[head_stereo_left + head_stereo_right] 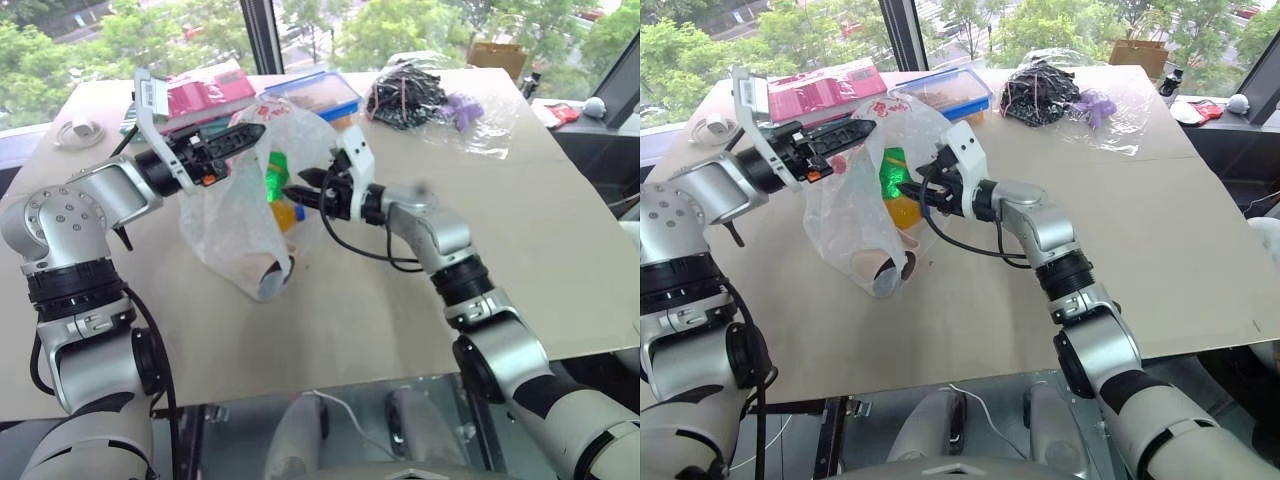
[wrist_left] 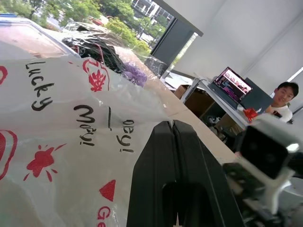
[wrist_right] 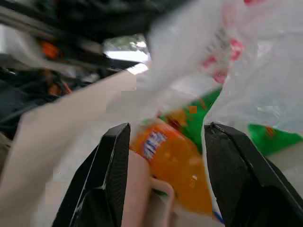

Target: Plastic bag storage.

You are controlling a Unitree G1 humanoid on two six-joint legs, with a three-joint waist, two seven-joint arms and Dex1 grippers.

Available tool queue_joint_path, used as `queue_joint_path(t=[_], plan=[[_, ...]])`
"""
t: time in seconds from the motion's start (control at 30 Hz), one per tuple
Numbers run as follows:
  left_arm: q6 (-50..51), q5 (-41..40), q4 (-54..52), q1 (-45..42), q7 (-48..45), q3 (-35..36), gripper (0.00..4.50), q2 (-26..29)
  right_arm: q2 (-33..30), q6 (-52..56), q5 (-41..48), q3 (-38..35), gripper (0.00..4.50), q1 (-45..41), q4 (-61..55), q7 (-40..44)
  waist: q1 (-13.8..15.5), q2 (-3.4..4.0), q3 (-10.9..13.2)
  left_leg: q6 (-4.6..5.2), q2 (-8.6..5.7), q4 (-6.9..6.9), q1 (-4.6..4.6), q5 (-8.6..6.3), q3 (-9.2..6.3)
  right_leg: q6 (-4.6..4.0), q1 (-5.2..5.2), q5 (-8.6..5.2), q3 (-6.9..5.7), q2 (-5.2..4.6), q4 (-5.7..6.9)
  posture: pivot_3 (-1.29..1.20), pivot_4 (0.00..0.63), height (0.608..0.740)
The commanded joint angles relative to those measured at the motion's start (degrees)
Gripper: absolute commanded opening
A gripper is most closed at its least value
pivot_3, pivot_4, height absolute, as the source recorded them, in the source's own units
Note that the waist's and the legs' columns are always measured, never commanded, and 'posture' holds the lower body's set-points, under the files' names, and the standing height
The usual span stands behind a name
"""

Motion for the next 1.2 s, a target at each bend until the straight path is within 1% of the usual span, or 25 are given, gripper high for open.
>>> queue_joint_path(t=[0.03,0.1,0.13,0.17,0.2,0.23,0.27,0.3,0.33,0.47,0.5,0.57,0.6,0.67,0.7,0.73,0.77,0.8,0.83,0.87,0.93,1.0,1.1,1.2], plan=[[-0.68,-0.47,-4.9,1.99,-2.07,0.15,0.75,3.11,0.14,-4.23,-1.93,-0.78,2.55,-3.36,1.76,-1.24,-0.13,0.0,0.0,0.0,0.0,0.0,0.0,0.0,0.0,0.0,0.0,0.0,0.01,0.0,-0.01,0.0,0.15,0.74],[-0.64,-0.54,-6.89,3.26,-3.0,-0.48,1.72,4.39,-0.19,-5.1,-2.06,-1.06,2.55,-3.7,2.25,-0.3,-0.2,0.0,0.0,-0.01,0.01,-0.06,0.0,0.0,0.01,0.0,-0.01,0.0,0.02,0.0,-0.06,0.0,0.15,0.74],[-1.4,0.14,-7.76,4.03,-3.24,-0.76,2.0,5.23,-0.51,-5.84,-2.71,-0.76,2.55,-3.78,2.42,-0.15,-0.15,0.0,0.0,0.0,0.01,-0.08,0.0,0.0,0.02,0.0,-0.01,0.0,0.02,-0.01,-0.07,0.0,0.15,0.74],[-1.59,0.23,-8.55,4.86,-3.66,-0.65,2.44,6.12,-1.03,-6.28,-3.42,-0.24,3.06,-3.78,2.42,0.32,-0.15,0.0,0.0,-0.01,0.01,-0.08,-0.01,0.0,-0.01,0.0,0.0,0.0,0.0,-0.01,-0.09,0.0,0.15,0.74],[-1.24,-0.2,-9.26,6.1,-4.65,-0.06,2.46,7.49,-1.57,-6.51,-4.35,0.66,3.31,-3.64,2.08,0.88,-0.14,0.0,0.0,-0.01,0.01,-0.09,-0.01,0.0,0.0,0.0,0.0,0.0,0.01,-0.01,-0.08,0.0,0.15,0.74],[-1.13,-0.43,-10.05,7.25,-5.49,0.27,2.46,8.65,-1.96,-6.6,-4.91,1.15,3.72,-3.45,1.7,1.31,-0.31,0.01,0.01,0.0,0.01,-0.1,-0.01,0.0,0.01,0.0,-0.01,0.0,0.01,-0.01,-0.09,0.0,0.15,0.74],[-1.32,-0.55,-10.72,8.42,-6.37,0.51,2.46,9.71,-1.97,-6.59,-5.07,1.3,4.24,-3.3,1.42,1.44,-0.37,0.01,0.01,0.0,0.01,-0.1,-0.01,0.0,0.03,0.0,-0.01,0.0,0.03,-0.01,-0.08,0.0,0.15,0.74],[-1.58,-0.79,-11.21,9.22,-6.86,0.78,2.46,10.29,-1.86,-6.55,-5.07,1.24,4.41,-3.25,1.39,1.53,-0.37,0.02,0.01,0.0,0.01,-0.1,-0.01,0.0,0.04,0.0,-0.01,0.0,0.03,-0.01,-0.08,0.0,0.15,0.74],[-1.62,-2.01,-11.87,10.02,-7.11,1.86,2.46,10.07,-1.87,-6.65,-5.05,1.16,4.41,-3.21,1.8,1.91,-0.33,0.02,0.01,0.0,0.02,-0.1,0.0,0.0,0.02,0.0,-0.01,0.0,0.03,-0.01,-0.07,0.0,0.15,0.74],[6.05,-8.66,-13.02,15.67,-11.4,7.3,2.46,15.13,-0.42,-9.16,-5.38,0.89,4.41,-5.18,8.56,3.63,-0.5,0.02,0.01,0.0,0.05,-0.1,0.0,0.0,0.02,-0.01,-0.01,0.0,0.01,0.01,-0.06,0.0,0.15,0.74],[7.54,-9.98,-14.65,18.9,-14.04,8.24,2.46,16.9,-0.32,-10.0,-5.38,0.32,4.02,-5.96,10.55,3.69,-0.77,0.02,0.01,0.0,0.06,-0.1,0.02,0.0,0.04,-0.01,-0.01,0.0,0.03,0.03,-0.07,0.0,0.15,0.74],[10.33,-12.52,-18.68,26.78,-18.69,10.45,2.46,19.82,-0.39,-12.01,-5.77,-0.33,3.88,-7.1,14.01,4.11,-1.2,0.05,0.04,0.0,0.11,-0.11,0.03,-0.01,0.05,-0.01,-0.03,-0.01,0.04,0.06,-0.06,0.0,0.15,0.74],[11.4,-13.79,-20.67,30.26,-19.97,11.43,2.46,20.54,-0.54,-12.83,-5.99,-0.6,3.22,-7.42,15.11,4.0,-1.31,0.08,0.05,0.01,0.11,-0.14,0.03,-0.01,0.08,-0.01,-0.02,-0.01,0.05,0.05,-0.1,0.0,0.15,0.74],[11.51,-14.53,-24.64,36.55,-21.0,12.09,2.46,20.88,-0.74,-13.02,-5.53,-1.45,2.41,-7.74,15.38,3.84,-1.03,0.1,0.06,0.0,0.1,-0.17,0.03,-0.01,0.04,-0.02,-0.02,-0.01,0.05,0.0,-0.15,0.0,0.15,0.74],[10.46,-13.88,-26.21,38.99,-21.67,11.83,2.46,21.0,-0.65,-12.87,-5.23,-1.89,2.12,-8.05,15.35,3.84,-0.85,0.09,0.06,0.0,0.1,-0.18,0.02,-0.01,0.02,-0.02,-0.01,-0.02,0.03,-0.02,-0.17,0.0,0.15,0.74],[8.73,-12.57,-28.15,41.38,-21.54,11.44,2.46,20.49,-0.5,-12.52,-4.86,-2.32,1.5,-8.27,14.92,3.84,-0.48,0.09,0.06,0.0,0.11,-0.18,0.02,-0.01,0.01,-0.02,-0.01,-0.02,0.03,-0.03,-0.17,0.0,0.15,0.74],[8.67,-13.26,-30.05,43.61,-21.12,12.1,2.46,19.62,-0.33,-12.17,-4.77,-2.58,1.28,-8.45,14.47,3.85,-0.25,0.1,0.07,0.0,0.11,-0.18,0.03,-0.01,0.0,-0.03,-0.01,-0.02,0.01,-0.03,-0.15,0.0,0.15,0.74],[6.76,-12.18,-33.53,47.16,-20.2,12.78,2.46,18.1,-0.37,-11.62,-4.61,-2.71,0.17,-8.24,13.2,4.12,-0.19,0.09,0.06,-0.02,0.13,-0.17,0.06,0.0,-0.01,-0.06,-0.01,-0.03,-0.04,-0.02,-0.09,0.0,0.0,0.74],[5.74,-11.58,-34.7,49.34,-19.81,13.9,2.46,17.2,0.22,-11.25,-4.51,-2.83,0.17,-8.84,13.03,3.9,-0.14,0.11,0.07,-0.04,0.14,-0.17,0.06,0.01,-0.04,-0.07,0.0,-0.03,-0.08,0.0,-0.09,0.0,0.0,0.74],[5.26,-12.51,-38.57,51.44,-16.45,14.45,2.46,13.98,-0.11,-10.43,-3.99,-2.77,0.17,-8.29,11.37,4.98,-0.16,0.11,0.07,-0.05,0.13,-0.17,0.07,0.02,-0.02,-0.09,0.01,-0.02,-0.08,0.0,-0.09,0.0,0.0,0.74],[4.45,-13.12,-42.28,53.02,-12.2,14.38,2.46,9.99,-0.29,-9.82,-3.52,-2.6,0.17,-7.79,10.26,6.05,-0.23,0.11,0.07,-0.05,0.12,-0.17,0.08,0.02,-0.01,-0.1,0.01,-0.02,-0.07,0.01,-0.09,0.0,0.0,0.74],[2.44,-10.42,-44.17,52.83,-7.34,11.58,2.46,6.61,-0.6,-9.49,-3.6,-2.67,0.17,-7.15,10.43,5.9,-0.3,0.12,0.08,-0.05,0.12,-0.17,0.07,0.02,0.02,-0.1,0.0,-0.02,-0.05,0.02,-0.1,0.0,0.0,0.74],[0.58,-7.64,-44.93,51.81,-4.34,8.51,2.46,4.81,-0.41,-8.5,-3.48,-2.57,0.17,-6.54,9.59,5.44,-0.34,0.12,0.08,-0.05,0.13,-0.19,0.06,0.01,0.02,-0.11,0.0,-0.03,-0.05,0.03,-0.12,0.0,0.0,0.74],[-1.1,-4.97,-45.82,48.89,0.2,2.85,2.46,1.7,-0.42,-7.95,-3.56,-2.05,0.17,-5.62,8.46,5.81,-0.37,0.12,0.08,-0.05,0.13,-0.19,0.06,0.01,0.02,-0.11,0.0,-0.03,-0.05,0.03,-0.12,0.0,0.0,0.74]])
